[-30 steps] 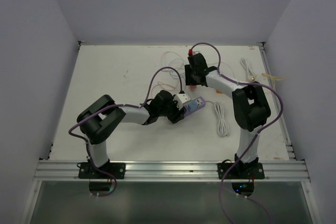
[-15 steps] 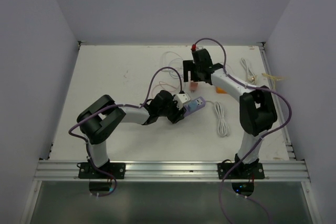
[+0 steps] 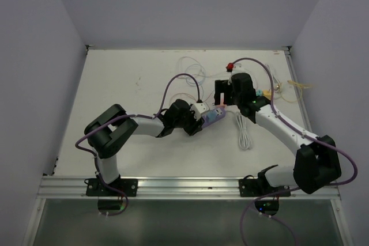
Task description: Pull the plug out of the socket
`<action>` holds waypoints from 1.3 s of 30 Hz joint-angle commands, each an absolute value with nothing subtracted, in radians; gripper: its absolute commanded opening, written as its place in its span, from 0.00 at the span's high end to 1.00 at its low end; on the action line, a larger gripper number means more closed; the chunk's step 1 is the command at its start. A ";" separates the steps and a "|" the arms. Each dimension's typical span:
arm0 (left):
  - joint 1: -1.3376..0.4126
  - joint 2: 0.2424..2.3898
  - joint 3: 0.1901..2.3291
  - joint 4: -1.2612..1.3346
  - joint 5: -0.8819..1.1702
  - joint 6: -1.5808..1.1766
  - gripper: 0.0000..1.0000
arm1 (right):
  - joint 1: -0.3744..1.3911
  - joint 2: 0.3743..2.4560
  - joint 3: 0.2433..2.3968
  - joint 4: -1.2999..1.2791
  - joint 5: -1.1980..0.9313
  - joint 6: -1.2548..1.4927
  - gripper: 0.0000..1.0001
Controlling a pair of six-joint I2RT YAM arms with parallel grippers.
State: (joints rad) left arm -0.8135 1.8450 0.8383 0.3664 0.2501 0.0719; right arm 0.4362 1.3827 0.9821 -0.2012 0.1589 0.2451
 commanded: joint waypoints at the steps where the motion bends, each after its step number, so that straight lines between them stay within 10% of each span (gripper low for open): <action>1: -0.821 1.901 0.769 0.120 0.258 0.037 1.00 | 0.431 1.271 0.876 -0.123 0.109 0.215 0.13; 13: -0.821 1.908 0.775 0.118 0.265 0.038 1.00 | 0.433 1.172 0.621 -0.005 -0.178 0.202 0.13; 39: -0.821 1.908 0.775 0.115 0.267 0.038 1.00 | 0.515 1.373 0.652 0.202 -0.112 0.186 0.23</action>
